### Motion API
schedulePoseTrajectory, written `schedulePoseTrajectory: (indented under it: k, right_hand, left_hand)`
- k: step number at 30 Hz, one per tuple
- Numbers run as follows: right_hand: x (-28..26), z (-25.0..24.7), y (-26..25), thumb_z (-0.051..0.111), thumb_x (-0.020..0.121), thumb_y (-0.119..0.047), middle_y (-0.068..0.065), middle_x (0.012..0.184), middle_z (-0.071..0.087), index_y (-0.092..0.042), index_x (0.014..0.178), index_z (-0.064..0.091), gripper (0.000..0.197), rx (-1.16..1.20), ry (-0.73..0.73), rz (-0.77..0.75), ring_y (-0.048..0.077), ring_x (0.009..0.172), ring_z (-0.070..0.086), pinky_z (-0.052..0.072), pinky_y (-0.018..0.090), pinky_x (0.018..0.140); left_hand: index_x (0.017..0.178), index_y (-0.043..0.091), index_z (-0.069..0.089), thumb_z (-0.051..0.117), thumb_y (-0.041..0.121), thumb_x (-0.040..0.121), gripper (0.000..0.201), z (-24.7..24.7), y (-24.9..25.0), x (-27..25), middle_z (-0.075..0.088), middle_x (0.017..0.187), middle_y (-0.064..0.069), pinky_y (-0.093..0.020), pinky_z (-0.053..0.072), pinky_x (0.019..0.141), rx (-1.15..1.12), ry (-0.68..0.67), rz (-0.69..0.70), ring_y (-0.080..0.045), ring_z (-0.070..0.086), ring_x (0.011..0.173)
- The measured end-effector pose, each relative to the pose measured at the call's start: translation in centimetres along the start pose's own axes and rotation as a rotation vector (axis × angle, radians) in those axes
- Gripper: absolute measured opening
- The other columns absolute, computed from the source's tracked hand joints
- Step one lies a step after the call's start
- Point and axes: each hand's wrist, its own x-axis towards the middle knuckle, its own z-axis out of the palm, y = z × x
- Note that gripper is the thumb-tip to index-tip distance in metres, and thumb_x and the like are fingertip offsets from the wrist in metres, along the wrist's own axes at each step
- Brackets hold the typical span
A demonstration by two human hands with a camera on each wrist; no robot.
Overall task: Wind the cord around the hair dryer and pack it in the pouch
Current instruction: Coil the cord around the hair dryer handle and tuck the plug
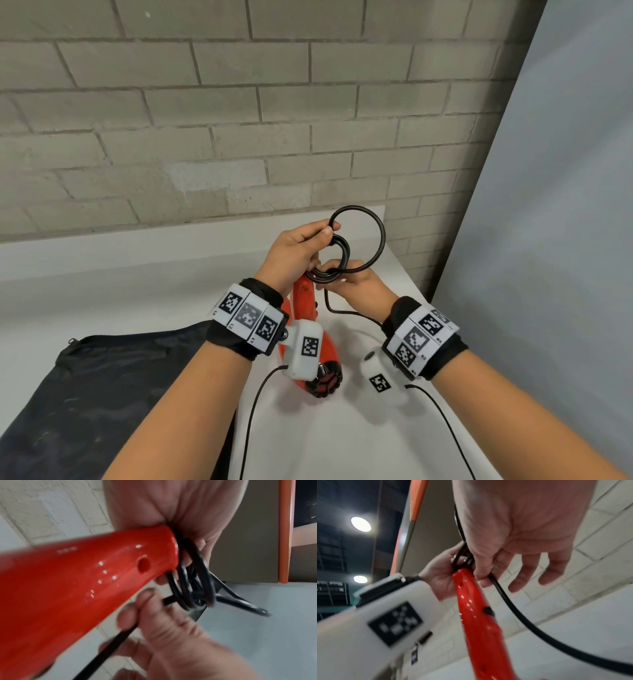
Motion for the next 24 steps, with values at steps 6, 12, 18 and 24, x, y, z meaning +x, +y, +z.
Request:
schedulePoseTrajectory:
  k: [6, 12, 18, 24]
  right_hand:
    - [0.1, -0.4, 4.4, 0.055, 0.085, -0.005, 0.004, 0.077, 0.064, -0.014, 0.074, 0.063, 0.015, -0.258, 0.070, 0.266, 0.016, 0.078, 0.058, 0.041, 0.022, 0.080]
    - [-0.2, -0.7, 5.0, 0.055, 0.086, -0.014, 0.006, 0.120, 0.062, -0.016, 0.118, 0.058, 0.032, -0.662, -0.146, 0.352, 0.022, 0.109, 0.057, 0.045, 0.030, 0.095]
    - [-0.3, -0.2, -0.7, 0.047, 0.092, -0.011, 0.005, 0.084, 0.061, -0.008, 0.086, 0.064, 0.018, -0.169, -0.081, 0.073, 0.014, 0.077, 0.053, 0.041, 0.018, 0.076]
    - [0.1, -1.6, 0.5, 0.044, 0.093, -0.010, -0.010, 0.065, 0.051, -0.025, 0.064, 0.051, 0.033, -0.357, 0.057, 0.108, 0.000, 0.062, 0.045, 0.035, 0.009, 0.060]
  left_hand:
    - [0.097, 0.025, 0.064, 0.046, 0.014, 0.093, 0.022, -0.7, 0.1, -0.3, 0.058, 0.084, 0.001, -0.021, 0.041, 0.056, -0.030, -0.035, 0.002, -0.002, 0.031, 0.037]
    - [0.092, 0.027, 0.065, 0.044, 0.015, 0.094, 0.024, -1.0, 0.1, -0.5, 0.056, 0.081, 0.003, -0.019, 0.043, 0.055, -0.030, -0.059, 0.021, -0.004, 0.029, 0.038]
    - [0.089, 0.026, 0.066, 0.045, 0.015, 0.093, 0.024, -0.7, -0.1, -0.1, 0.056, 0.077, 0.004, -0.026, 0.035, 0.055, -0.019, -0.055, 0.026, -0.003, 0.031, 0.037]
    - [0.080, 0.020, 0.063, 0.044, 0.011, 0.093, 0.025, -1.2, -0.1, -0.1, 0.052, 0.074, -0.001, -0.021, 0.037, 0.050, 0.036, -0.071, 0.014, -0.003, 0.028, 0.035]
